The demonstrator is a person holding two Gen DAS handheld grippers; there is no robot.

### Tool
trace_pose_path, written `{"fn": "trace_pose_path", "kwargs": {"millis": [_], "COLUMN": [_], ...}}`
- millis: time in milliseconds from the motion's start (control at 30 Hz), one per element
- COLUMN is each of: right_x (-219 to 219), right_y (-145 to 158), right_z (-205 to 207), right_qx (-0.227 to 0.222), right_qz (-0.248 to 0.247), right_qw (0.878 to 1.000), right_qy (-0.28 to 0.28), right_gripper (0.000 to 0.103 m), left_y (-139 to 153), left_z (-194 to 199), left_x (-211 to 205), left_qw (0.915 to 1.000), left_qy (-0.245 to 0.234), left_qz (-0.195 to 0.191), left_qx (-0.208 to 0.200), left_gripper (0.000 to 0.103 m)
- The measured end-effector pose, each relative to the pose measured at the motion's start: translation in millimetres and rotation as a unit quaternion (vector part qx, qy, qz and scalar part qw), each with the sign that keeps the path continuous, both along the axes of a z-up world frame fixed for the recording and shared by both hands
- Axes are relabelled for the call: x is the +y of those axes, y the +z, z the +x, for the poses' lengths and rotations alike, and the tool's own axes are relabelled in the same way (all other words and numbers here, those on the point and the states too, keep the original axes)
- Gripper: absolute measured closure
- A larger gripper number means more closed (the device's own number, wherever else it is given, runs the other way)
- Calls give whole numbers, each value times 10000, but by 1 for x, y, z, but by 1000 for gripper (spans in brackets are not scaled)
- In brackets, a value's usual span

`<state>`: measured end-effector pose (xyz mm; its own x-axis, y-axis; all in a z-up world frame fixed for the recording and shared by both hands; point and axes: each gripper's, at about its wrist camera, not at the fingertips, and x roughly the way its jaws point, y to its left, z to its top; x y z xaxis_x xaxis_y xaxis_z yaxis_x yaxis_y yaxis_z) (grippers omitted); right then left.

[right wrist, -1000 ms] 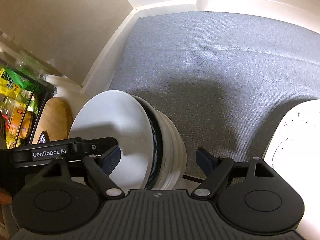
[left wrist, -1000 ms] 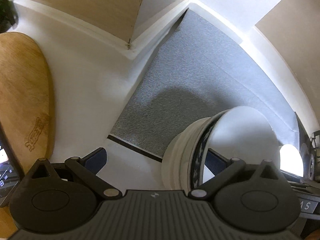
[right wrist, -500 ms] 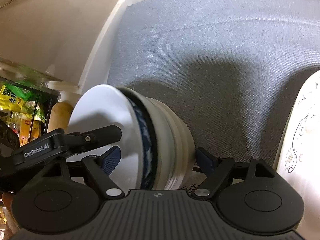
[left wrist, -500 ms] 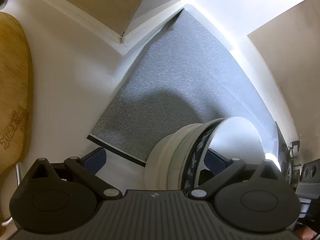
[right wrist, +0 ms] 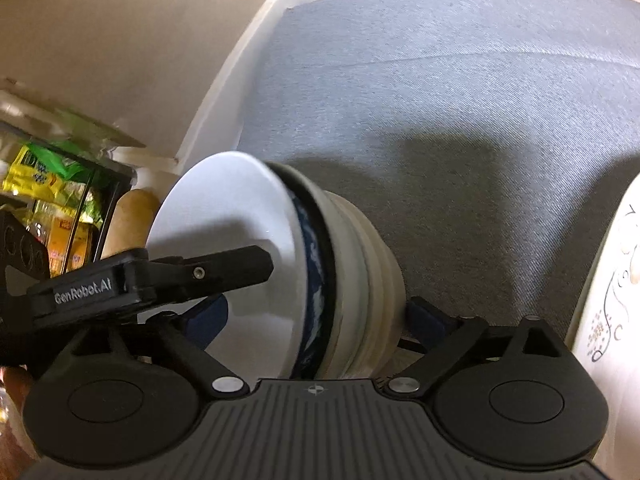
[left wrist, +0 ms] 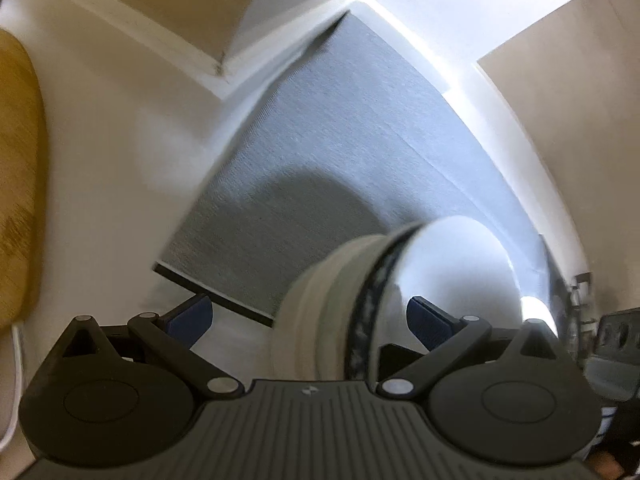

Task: Organize plates and bowls
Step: 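Lift the bowl stack with both grippers and carry it over the flower-pattern plates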

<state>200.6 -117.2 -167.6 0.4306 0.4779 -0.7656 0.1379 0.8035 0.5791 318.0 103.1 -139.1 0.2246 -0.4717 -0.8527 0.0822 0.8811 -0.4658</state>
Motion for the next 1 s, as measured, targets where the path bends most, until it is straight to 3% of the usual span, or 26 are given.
{"fn": "trace_pose_path", "kwargs": {"millis": [67, 100, 233, 367, 633, 1000], "right_x": [1, 2, 3, 2, 8, 2], "right_y": [0, 0, 2, 1, 9, 11], "right_z": [-4, -6, -12, -14, -20, -19], "right_qx": [-135, -182, -335, -374, -562, -364], "right_qz": [-40, -85, -344, -294, -453, -362], "right_qw": [9999, 9998, 9988, 9989, 9974, 9986], "right_qy": [38, 44, 106, 8, 88, -90], "right_gripper": [7, 10, 20, 24, 29, 30], "left_y": [-2, -3, -3, -4, 0, -4], "left_z": [-1, -3, -10, -12, -19, -17], "left_x": [0, 0, 2, 8, 9, 17], "left_qw": [9993, 9984, 9983, 9973, 9976, 9947], "left_qy": [-130, -180, -135, -26, 87, 253], "left_qz": [-306, -484, -530, -700, -673, -908], "left_qx": [143, 244, 179, 228, 119, 420], "left_gripper": [5, 14, 17, 18, 18, 18]}}
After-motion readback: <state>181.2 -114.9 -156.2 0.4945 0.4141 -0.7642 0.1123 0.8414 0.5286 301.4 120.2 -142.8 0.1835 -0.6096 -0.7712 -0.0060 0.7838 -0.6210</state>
